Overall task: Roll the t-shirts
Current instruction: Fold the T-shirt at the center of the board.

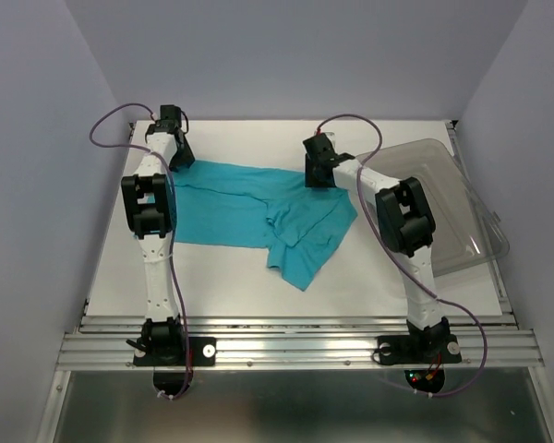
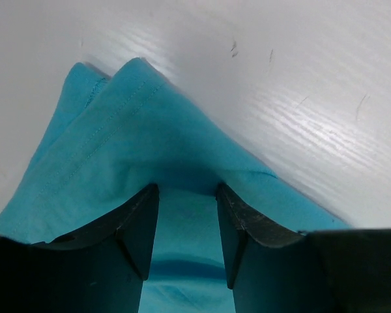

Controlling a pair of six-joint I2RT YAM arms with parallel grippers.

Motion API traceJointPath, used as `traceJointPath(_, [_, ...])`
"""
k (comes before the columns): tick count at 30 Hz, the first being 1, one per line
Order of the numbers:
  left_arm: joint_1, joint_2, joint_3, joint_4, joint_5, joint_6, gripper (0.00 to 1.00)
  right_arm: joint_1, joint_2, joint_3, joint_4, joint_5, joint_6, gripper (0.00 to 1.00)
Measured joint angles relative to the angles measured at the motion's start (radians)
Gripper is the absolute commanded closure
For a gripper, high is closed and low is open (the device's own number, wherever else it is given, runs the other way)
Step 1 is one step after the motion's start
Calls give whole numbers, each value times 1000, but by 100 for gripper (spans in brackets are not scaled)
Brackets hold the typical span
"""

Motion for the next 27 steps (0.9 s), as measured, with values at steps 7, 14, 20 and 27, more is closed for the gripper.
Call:
traceJointPath(7, [0,58,112,-26,31,-1,46,-35,126,184,26,42,-63,44])
traceJointPath(14, [0,22,95,-41,37,-1,43,-46,140,214,21,34,-106,39])
traceJointPath(20, [0,-232,-73,-27,24,-5,43,-52,51,129,-8,-60,-112,37])
traceJointPath(27, [2,-593,-398,63,-23,-22,44,-16,-158,7,-16,-92,-105,37])
